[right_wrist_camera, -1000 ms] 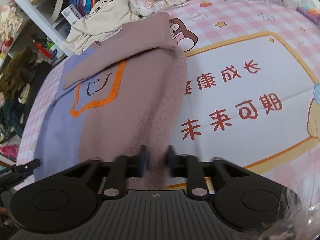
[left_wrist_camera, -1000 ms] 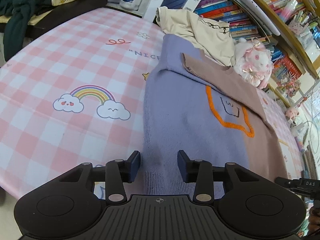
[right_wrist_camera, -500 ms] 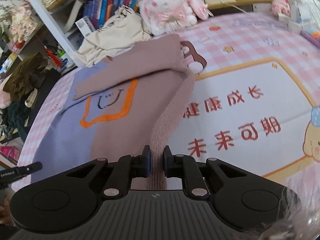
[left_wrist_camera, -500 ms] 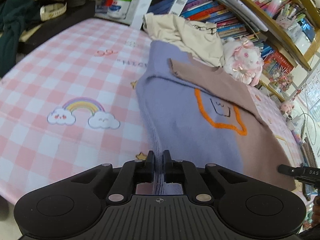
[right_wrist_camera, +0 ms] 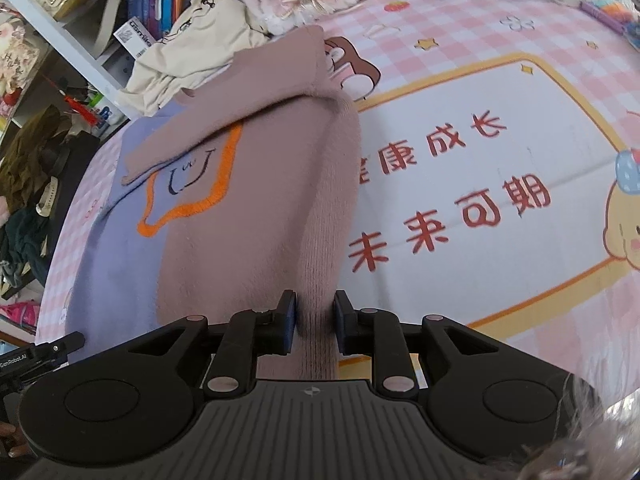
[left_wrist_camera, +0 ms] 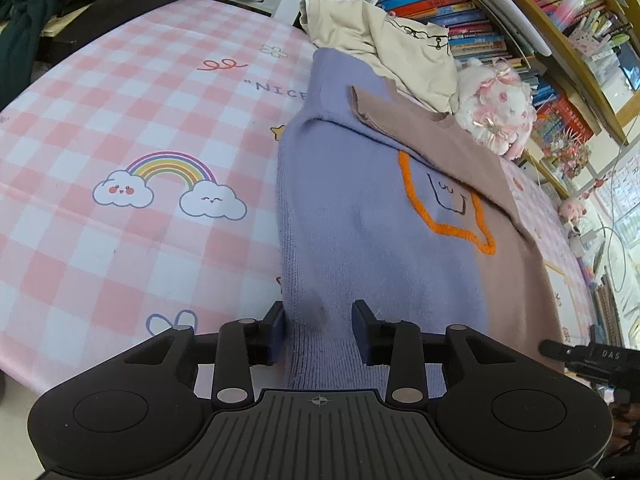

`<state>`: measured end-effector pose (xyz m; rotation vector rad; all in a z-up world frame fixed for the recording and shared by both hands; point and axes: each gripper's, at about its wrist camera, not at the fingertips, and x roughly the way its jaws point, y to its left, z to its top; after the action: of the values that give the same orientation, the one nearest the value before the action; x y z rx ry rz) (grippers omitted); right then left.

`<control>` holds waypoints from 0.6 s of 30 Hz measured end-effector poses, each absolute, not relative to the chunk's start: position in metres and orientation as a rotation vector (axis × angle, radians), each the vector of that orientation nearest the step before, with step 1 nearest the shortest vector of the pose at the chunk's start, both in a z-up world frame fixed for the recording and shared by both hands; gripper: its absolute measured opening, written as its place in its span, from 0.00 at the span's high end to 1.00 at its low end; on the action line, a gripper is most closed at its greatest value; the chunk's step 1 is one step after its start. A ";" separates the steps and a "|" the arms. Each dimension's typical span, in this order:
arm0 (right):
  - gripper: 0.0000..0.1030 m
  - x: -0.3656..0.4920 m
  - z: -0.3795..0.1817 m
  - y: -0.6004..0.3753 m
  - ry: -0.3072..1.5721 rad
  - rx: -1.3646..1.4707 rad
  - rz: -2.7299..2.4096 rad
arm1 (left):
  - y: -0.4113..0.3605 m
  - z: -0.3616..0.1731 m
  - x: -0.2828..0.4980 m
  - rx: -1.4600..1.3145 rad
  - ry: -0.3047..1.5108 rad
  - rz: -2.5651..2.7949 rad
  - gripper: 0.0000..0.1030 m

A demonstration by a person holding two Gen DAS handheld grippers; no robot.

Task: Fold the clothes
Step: 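Lift the sweater hem off the table with both tools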

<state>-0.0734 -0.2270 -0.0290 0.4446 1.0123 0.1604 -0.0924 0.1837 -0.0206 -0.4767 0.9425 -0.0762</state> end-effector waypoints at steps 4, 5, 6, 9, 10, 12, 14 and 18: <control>0.77 -0.074 -0.029 -0.226 1.011 0.443 0.173 | 0.188 -0.022 -0.093 -0.513 0.942 -0.073 0.66; 0.77 -0.073 -0.029 -0.226 1.011 0.443 0.179 | 0.188 -0.022 -0.092 -0.520 0.942 -0.072 0.66; 0.76 -0.073 -0.029 -0.225 1.010 0.443 0.183 | 0.189 -0.022 -0.092 -0.525 0.942 -0.071 0.66; 0.73 -0.072 -0.029 -0.224 1.009 0.443 0.194 | 0.188 -0.022 -0.092 -0.528 0.941 -0.069 0.67; 0.73 -0.072 -0.029 -0.224 1.010 0.443 0.196 | 0.188 -0.022 -0.092 -0.528 0.940 -0.069 0.67; 0.73 -0.071 -0.029 -0.223 1.010 0.444 0.196 | 0.188 -0.023 -0.092 -0.532 0.938 -0.070 0.67; 0.73 -0.069 -0.029 -0.224 1.003 0.453 0.194 | 0.189 -0.023 -0.091 -0.536 0.937 -0.071 0.67; 0.72 -0.054 -0.031 -0.229 0.971 0.473 0.186 | 0.189 -0.023 -0.089 -0.532 0.939 -0.078 0.66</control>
<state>-0.0537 -0.2286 -0.0311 0.4735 0.9713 0.1856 -0.0888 0.1889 -0.0230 -0.5322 0.9391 -0.0782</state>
